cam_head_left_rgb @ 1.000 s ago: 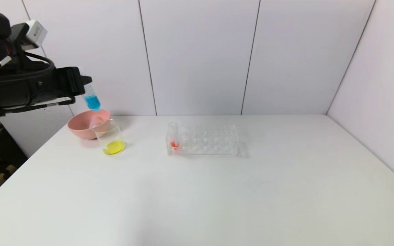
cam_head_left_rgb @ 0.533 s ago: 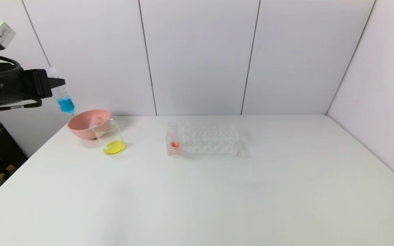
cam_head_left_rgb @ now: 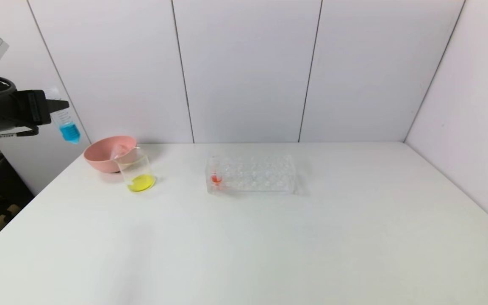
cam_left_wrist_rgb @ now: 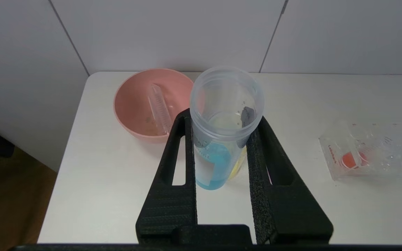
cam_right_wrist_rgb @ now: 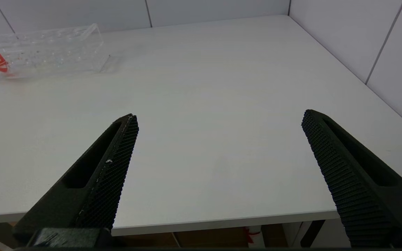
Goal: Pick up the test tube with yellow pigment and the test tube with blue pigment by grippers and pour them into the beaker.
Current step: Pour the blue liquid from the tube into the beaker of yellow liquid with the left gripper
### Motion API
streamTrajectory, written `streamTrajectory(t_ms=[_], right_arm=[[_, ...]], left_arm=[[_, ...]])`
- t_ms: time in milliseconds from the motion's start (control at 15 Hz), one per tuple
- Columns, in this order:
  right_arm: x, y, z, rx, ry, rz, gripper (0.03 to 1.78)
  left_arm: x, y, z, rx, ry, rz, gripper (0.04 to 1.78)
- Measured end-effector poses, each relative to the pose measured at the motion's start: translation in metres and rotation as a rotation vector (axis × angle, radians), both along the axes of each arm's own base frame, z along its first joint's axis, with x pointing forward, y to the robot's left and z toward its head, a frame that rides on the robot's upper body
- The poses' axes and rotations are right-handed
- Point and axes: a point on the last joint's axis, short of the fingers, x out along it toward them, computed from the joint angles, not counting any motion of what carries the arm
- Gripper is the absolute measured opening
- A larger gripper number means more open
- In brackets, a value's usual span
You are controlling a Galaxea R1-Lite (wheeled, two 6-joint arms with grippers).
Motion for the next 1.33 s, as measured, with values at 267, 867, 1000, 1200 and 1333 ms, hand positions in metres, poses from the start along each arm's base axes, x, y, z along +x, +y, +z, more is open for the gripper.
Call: streamTrajectory(t_ms=[267, 867, 1000, 1200, 1333], right_arm=[[0.0, 0.0, 0.0, 0.0, 0.0, 0.0, 1.71], [0.0, 0.0, 0.0, 0.0, 0.0, 0.0, 1.71], [0.0, 0.0, 0.0, 0.0, 0.0, 0.0, 1.71], [0.0, 0.0, 0.0, 0.0, 0.0, 0.0, 1.71], [0.0, 0.0, 0.0, 0.0, 0.0, 0.0, 1.71]], left_arm=[[0.007, 0.015, -0.002, 0.001, 0.008, 0.043, 0.44], [0.067, 0.031, -0.02, 0.137, 0.024, -0.157, 0.44], [0.083, 0.036, -0.018, 0.215, -0.006, -0.232, 0.44], [0.097, 0.046, -0.017, 0.322, 0.002, -0.334, 0.44], [0.098, 0.053, -0.017, 0.387, 0.055, -0.376, 0.44]])
